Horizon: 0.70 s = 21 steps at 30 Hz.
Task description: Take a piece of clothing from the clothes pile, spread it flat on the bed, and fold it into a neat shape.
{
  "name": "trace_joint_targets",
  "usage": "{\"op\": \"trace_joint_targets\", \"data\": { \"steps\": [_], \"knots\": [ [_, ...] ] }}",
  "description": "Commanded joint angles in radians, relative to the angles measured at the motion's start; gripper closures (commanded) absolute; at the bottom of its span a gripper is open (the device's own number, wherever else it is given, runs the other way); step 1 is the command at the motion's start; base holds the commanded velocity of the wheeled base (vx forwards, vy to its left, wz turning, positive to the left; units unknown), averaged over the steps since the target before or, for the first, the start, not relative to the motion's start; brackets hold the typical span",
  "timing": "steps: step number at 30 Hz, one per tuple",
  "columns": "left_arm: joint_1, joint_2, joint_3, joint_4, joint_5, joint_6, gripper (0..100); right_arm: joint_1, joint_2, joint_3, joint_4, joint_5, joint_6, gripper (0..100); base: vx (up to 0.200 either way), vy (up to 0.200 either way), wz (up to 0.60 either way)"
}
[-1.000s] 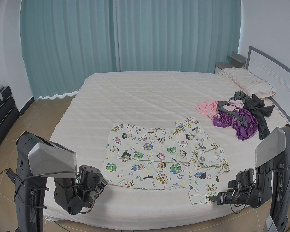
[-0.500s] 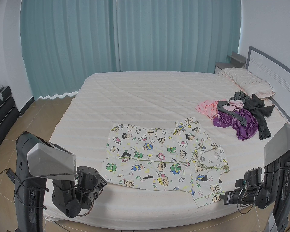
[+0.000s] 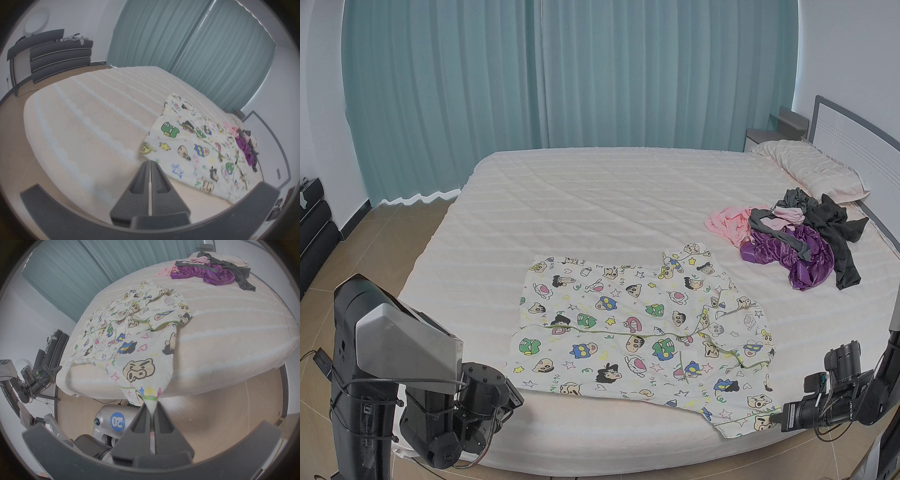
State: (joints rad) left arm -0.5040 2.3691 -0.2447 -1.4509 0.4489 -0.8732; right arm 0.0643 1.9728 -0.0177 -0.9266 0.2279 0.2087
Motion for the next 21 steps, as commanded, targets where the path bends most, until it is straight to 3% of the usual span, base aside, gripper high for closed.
{"op": "trace_joint_targets", "data": {
  "steps": [1, 8, 13, 18, 19, 21],
  "knots": [
    [-0.041, 0.001, 0.062, -0.002, 0.005, 0.016, 100, 0.002, -0.137, 0.018, 0.063, -0.002, -0.017, 100, 0.0, 0.0, 0.0],
    [-0.064, 0.004, 0.12, -0.002, 0.005, 0.043, 100, 0.0, -0.229, 0.018, 0.193, -0.002, -0.045, 100, 0.0, 0.0, 0.0],
    [-0.05, 0.004, 0.114, -0.005, -0.003, 0.062, 100, 0.0, -0.23, 0.018, 0.201, -0.002, -0.052, 100, 0.0, 0.0, 0.0],
    [0.016, 0.001, 0.105, -0.008, -0.139, 0.154, 100, 0.0, -0.23, 0.018, 0.209, -0.002, -0.052, 100, 0.0, 0.0, 0.0],
    [0.039, -0.002, 0.104, -0.013, -0.176, 0.171, 0, 0.0, -0.229, 0.018, 0.209, -0.002, -0.052, 100, 0.0, 0.0, 0.0],
    [0.094, 0.002, 0.093, -0.033, -0.26, 0.23, 0, -0.003, -0.227, 0.018, 0.207, -0.002, -0.054, 100, 0.0, 0.0, 0.0]
  ]
}}
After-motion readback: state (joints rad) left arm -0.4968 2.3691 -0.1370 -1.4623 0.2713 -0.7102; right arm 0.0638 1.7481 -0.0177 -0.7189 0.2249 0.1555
